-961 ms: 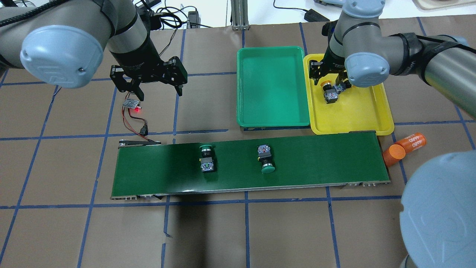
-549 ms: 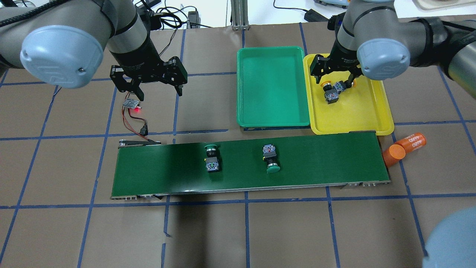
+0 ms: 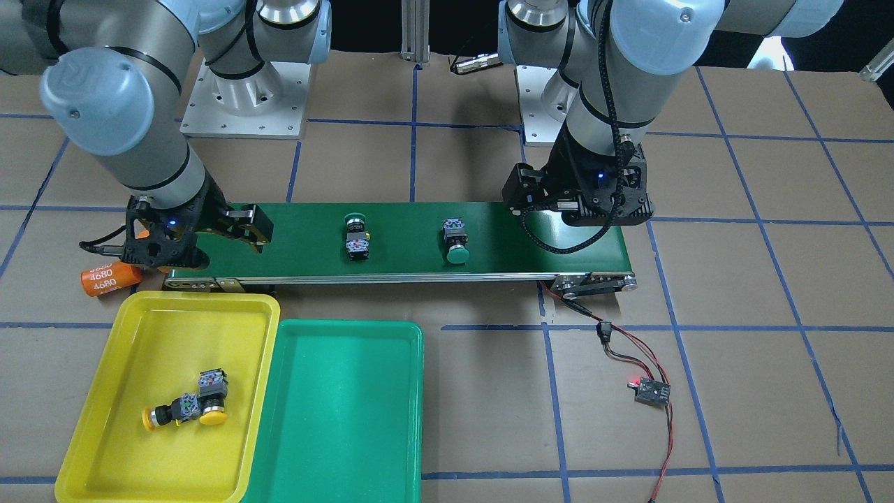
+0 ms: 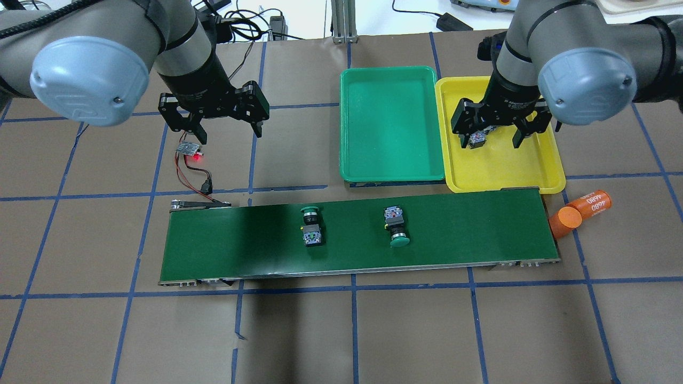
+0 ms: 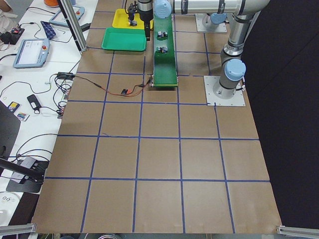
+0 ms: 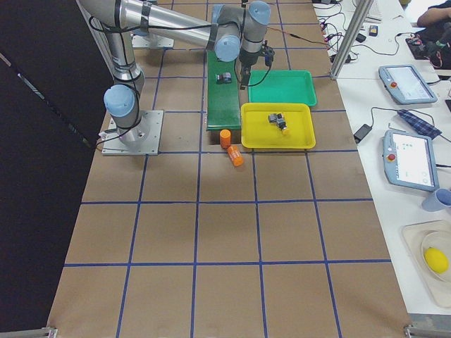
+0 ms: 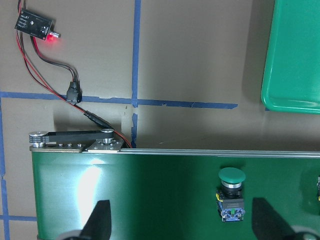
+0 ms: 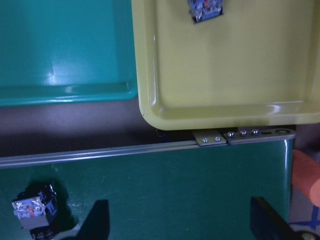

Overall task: Sort buttons by color to trays
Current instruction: 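Move the right gripper down to a green button on the belt and grasp it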

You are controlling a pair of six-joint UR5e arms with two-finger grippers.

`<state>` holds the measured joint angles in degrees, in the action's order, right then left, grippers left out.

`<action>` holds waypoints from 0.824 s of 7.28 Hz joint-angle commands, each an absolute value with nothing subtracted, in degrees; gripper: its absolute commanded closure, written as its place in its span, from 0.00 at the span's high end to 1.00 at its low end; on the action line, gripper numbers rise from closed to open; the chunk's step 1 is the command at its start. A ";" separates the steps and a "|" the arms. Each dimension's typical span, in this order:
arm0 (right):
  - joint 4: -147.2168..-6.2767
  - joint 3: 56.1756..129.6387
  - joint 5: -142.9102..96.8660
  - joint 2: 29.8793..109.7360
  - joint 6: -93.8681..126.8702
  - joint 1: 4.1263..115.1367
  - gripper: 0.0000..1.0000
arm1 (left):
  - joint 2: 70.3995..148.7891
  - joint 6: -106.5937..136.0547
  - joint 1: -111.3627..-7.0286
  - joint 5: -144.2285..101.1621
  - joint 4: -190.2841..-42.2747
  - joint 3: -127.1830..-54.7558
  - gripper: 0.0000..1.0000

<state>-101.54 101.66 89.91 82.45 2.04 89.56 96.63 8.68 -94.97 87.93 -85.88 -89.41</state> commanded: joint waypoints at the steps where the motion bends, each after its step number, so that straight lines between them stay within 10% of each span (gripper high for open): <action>1: -110.69 105.55 89.65 80.79 4.55 95.06 1.00 | 96.33 8.53 -94.66 87.89 -85.87 -89.30 1.00; 6: -110.13 106.43 84.30 77.17 8.96 99.40 1.00 | 96.50 8.44 -94.39 87.89 -85.87 -89.38 1.00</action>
